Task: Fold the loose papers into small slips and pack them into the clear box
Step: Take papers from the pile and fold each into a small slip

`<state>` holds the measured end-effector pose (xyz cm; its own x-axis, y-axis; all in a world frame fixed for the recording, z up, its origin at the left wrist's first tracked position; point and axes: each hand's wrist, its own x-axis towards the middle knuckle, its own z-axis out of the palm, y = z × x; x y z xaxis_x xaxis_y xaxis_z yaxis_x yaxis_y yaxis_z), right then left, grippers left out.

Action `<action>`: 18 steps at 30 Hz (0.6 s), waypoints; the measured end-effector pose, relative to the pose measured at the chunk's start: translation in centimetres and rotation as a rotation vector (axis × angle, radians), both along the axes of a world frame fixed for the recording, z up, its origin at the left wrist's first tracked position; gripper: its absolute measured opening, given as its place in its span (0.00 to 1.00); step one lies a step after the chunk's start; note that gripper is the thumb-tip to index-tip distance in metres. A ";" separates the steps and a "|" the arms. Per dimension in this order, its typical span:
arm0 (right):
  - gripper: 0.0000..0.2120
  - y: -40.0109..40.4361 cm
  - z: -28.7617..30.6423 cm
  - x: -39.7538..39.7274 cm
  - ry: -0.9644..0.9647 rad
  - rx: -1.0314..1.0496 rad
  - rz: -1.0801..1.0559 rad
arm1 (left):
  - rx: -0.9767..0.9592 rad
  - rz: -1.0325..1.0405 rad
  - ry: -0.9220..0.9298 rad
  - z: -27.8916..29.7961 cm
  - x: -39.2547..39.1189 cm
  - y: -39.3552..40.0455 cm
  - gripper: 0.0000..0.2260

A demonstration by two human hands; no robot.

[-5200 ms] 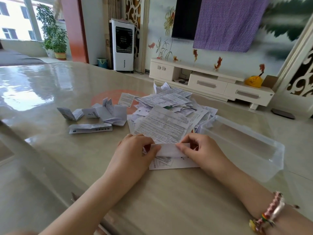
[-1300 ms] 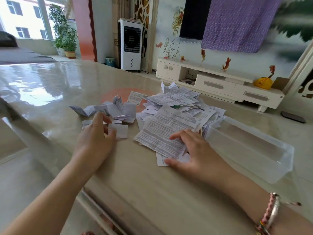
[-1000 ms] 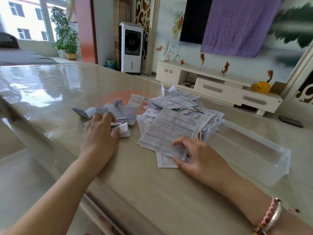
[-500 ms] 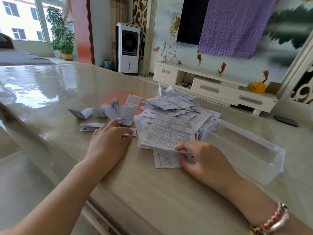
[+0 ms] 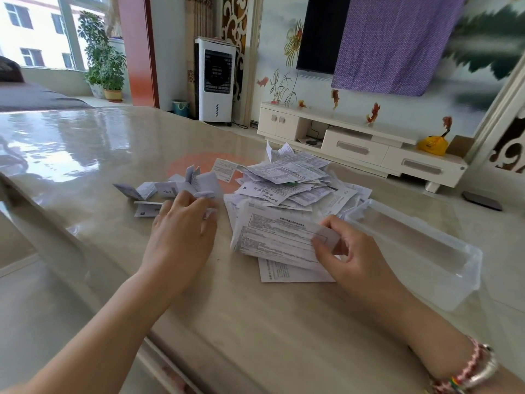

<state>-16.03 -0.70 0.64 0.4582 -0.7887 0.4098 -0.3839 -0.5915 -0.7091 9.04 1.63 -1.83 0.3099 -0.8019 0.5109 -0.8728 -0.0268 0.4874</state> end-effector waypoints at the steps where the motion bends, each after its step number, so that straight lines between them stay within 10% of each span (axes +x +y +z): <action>1: 0.04 0.0 0.0 0.0 -0.006 -0.013 -0.005 | -0.072 -0.079 0.066 0.4 -0.5 0.4 0.13; 6: 0.06 -0.3 0.0 0.0 -0.027 -0.042 -0.010 | -0.013 -0.461 0.493 1.3 -3.0 1.8 0.32; 10: 0.04 -0.9 0.1 0.1 -0.184 0.086 -0.058 | 0.149 -0.492 0.697 0.5 -4.4 1.8 0.09; 18: 0.17 -3.3 -2.3 0.9 0.240 0.009 -0.218 | 0.214 -0.098 0.083 0.1 -5.7 2.4 0.33</action>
